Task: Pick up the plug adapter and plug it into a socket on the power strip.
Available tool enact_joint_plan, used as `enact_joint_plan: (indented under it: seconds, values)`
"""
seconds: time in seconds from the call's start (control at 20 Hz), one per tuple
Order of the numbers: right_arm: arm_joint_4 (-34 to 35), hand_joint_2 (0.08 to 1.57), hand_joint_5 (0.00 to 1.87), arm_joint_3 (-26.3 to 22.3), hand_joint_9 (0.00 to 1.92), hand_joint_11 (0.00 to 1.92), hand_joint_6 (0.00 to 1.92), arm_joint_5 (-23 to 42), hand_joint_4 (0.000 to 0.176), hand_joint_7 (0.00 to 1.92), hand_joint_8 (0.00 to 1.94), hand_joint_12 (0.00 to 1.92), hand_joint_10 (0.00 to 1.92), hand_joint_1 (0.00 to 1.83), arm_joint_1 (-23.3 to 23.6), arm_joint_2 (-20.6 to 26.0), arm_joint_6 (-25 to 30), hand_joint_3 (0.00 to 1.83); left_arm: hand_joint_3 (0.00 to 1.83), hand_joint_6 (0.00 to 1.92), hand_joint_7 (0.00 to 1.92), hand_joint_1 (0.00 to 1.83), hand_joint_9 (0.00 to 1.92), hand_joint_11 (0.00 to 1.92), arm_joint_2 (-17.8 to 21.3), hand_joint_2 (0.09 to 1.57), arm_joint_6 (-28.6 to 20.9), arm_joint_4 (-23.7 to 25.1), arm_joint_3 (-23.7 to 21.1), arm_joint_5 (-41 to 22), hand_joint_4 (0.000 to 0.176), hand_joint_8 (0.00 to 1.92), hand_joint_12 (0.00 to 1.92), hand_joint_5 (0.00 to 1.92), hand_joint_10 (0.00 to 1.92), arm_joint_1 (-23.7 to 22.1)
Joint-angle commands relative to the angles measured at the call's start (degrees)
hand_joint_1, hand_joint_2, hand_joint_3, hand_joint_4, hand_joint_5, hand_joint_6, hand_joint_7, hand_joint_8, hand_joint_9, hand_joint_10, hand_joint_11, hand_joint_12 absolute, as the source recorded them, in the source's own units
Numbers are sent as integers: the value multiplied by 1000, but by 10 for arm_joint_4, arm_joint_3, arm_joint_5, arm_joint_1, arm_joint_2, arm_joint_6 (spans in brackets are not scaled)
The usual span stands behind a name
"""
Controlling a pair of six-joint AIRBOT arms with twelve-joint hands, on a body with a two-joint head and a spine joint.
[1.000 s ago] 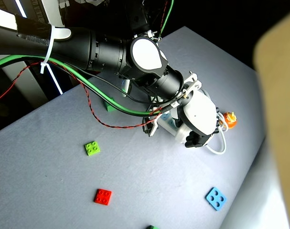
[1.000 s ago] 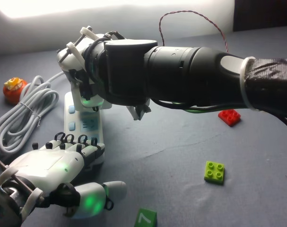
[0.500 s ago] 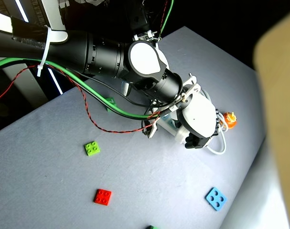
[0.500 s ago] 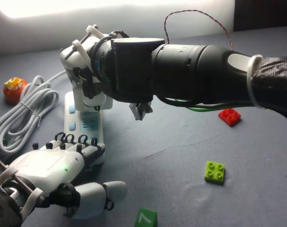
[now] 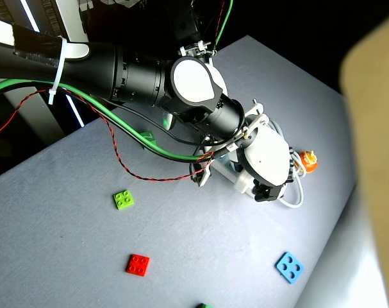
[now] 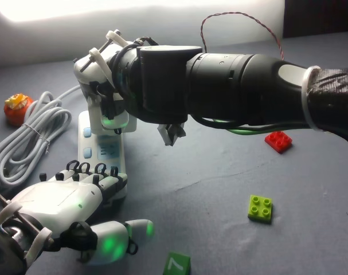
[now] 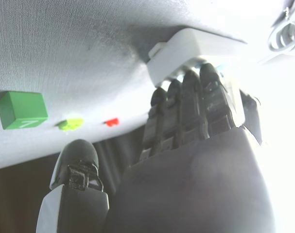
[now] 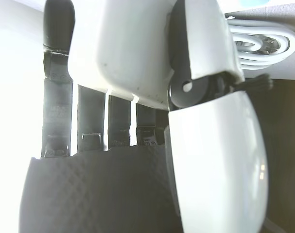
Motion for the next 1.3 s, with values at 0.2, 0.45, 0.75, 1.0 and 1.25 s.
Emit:
enact_joint_plan:
  seconds: [0.2,0.45,0.75,1.0,1.25]
  values:
    - [2,1052,821,-7,873,526,4,25,0,883,0,706,0,1144,-2,5,-2,0,0,1,193,0,155,0,-5,1231,-5,-3,1,17,0,1,278,181,1,2]
    - [2,1076,715,-32,705,325,7,30,0,723,0,885,0,1107,2,25,-8,1,0,2,190,0,145,0,-5,1234,-5,-3,1,18,0,2,255,174,0,0]
    - [2,1055,380,-49,388,0,0,45,0,399,0,1015,0,836,18,47,-4,0,0,6,241,0,205,0,-5,1227,-5,-3,2,22,0,9,380,209,11,-7]
    - [2,971,283,-99,270,0,0,51,0,292,1,791,0,833,43,98,-4,0,1,7,240,0,206,0,-3,1234,-2,-2,11,42,0,6,350,185,7,-29]
    - [-17,932,425,-212,451,0,22,58,0,477,24,971,39,778,63,205,-4,0,0,23,616,0,519,0,4,1229,2,-2,19,61,0,27,857,484,40,-53]
